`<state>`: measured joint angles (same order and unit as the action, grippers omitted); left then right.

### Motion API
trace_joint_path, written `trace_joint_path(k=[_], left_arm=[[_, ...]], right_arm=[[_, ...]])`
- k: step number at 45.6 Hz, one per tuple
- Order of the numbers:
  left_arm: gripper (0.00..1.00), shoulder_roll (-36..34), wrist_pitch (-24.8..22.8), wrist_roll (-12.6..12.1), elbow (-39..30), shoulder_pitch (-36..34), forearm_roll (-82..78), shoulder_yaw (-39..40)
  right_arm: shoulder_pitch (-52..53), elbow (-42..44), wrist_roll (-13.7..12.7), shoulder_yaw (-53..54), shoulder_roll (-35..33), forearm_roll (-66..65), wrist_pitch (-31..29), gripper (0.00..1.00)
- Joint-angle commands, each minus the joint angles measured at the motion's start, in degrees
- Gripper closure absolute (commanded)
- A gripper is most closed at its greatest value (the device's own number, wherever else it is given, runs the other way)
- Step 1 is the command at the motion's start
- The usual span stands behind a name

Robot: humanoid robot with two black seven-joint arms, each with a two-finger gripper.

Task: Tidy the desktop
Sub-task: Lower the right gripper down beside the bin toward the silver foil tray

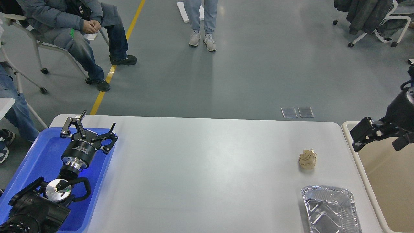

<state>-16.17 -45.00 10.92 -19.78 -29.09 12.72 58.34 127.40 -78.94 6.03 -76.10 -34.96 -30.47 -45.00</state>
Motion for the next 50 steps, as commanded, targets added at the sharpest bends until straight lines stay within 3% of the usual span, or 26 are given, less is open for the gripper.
trace_joint_path(k=[1,22,34,42,50], left_arm=[[0.0,0.0,0.0,0.0,0.0,0.0,0.0,-0.1],[0.0,0.0,0.0,0.1,0.0,0.0,0.0,-0.1],[0.0,0.0,0.0,0.0,0.0,0.0,0.0,0.0],[0.0,0.0,0.0,0.1,0.0,0.0,0.0,0.0],[0.0,0.0,0.0,0.1,0.0,0.0,0.0,0.0]], right_arm=[[0.0,0.0,0.0,0.2,-1.7,-0.5,0.0,0.0],[-4.3,-1.5,0.4,1.9,-19.5,-15.8,0.0,0.0],[-11.0,-1.7,0.7,3.1,-26.1,-21.2,4.8,0.0],[-19.4,-1.6,0.7,8.2,-27.6,-21.6,8.2,0.0],[-33.8,0.3,0.6,21.2,-27.6,-22.3,10.5,0.0]])
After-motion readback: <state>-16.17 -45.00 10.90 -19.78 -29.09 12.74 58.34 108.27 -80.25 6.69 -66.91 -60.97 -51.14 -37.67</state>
